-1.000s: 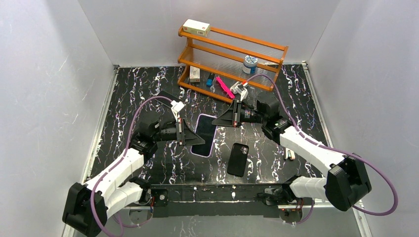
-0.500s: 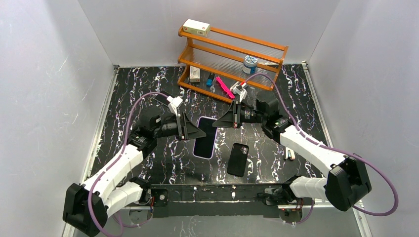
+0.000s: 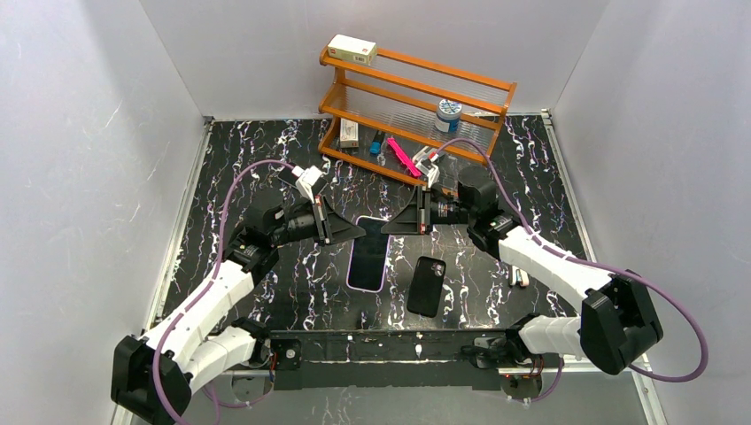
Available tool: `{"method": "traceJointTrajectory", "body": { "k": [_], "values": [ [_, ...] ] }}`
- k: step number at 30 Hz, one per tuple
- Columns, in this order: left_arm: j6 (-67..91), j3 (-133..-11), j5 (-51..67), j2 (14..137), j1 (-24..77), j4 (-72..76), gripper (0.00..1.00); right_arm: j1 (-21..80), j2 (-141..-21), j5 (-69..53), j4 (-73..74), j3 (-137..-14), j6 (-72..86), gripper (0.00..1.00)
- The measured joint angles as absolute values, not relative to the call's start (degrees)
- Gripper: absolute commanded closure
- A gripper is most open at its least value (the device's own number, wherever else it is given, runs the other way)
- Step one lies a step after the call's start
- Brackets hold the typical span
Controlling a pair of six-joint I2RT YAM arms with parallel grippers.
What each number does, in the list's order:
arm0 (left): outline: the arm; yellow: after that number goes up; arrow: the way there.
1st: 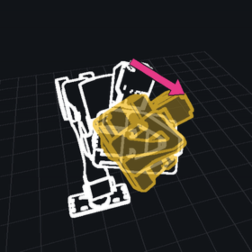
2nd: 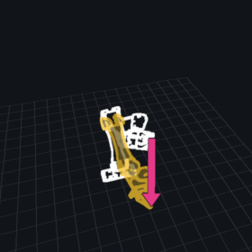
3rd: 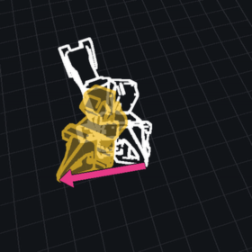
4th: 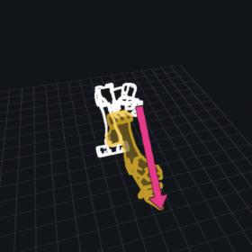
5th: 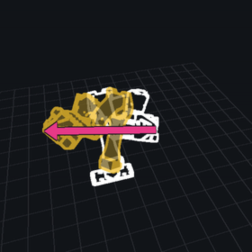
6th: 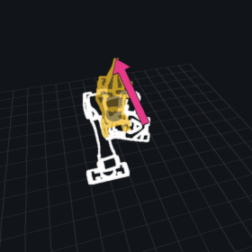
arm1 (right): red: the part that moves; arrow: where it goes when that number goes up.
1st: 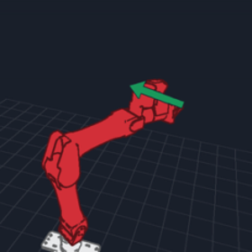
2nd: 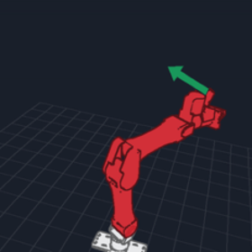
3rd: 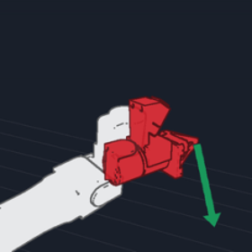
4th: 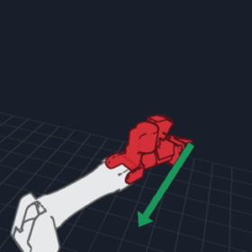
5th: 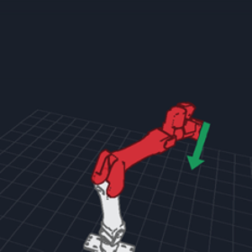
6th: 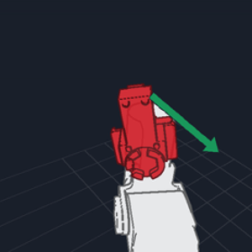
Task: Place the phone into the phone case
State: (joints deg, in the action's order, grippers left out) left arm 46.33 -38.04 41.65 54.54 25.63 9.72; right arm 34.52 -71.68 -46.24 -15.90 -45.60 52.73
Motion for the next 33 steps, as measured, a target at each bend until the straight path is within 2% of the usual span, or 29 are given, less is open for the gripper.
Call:
{"method": "traceJointTrajectory", "body": {
  "k": [7, 8, 13, 16, 18, 27, 29, 31, 33],
  "values": [
    [45.80, -37.98, 40.86, 54.50, 25.63, 8.86, 1.00, 34.52, -71.72, -45.74, -15.97, -45.30, 52.07, 0.99],
    [45.76, -37.98, 40.73, 54.50, 25.63, 8.75, 1.00, 34.54, -71.75, -45.60, -15.94, -45.28, 52.05, 0.96],
    [46.11, -37.98, 40.29, 54.48, 25.67, 8.58, 1.00, 34.59, -71.75, -45.17, -16.75, -44.86, 52.88, 0.65],
    [48.84, -36.69, 39.94, 54.08, 25.96, 11.73, 1.00, 34.57, -71.72, -44.58, -21.21, -42.15, 56.16, 0.54],
    [52.27, -33.91, 38.65, 53.63, 25.93, 15.05, 1.00, 34.63, -71.72, -44.73, -23.86, -40.10, 58.46, 0.52],
    [61.41, -29.52, 34.63, 53.65, 25.93, 22.63, 1.00, 35.90, -71.85, -44.84, -32.14, -34.37, 64.27, 0.52],
    [62.26, -29.19, 33.82, 53.65, 25.91, 24.16, 1.00, 36.25, -72.42, -45.04, -33.71, -34.04, 64.84, 0.55],
    [63.05, -28.53, 33.39, 53.65, 25.82, 25.39, 1.00, 36.53, -73.28, -45.19, -35.09, -33.87, 65.67, 0.67],
    [63.75, -27.94, 33.23, 53.65, 25.67, 26.04, 1.00, 36.69, -74.08, -45.19, -35.90, -33.85, 65.89, 0.89]
  ]
}}
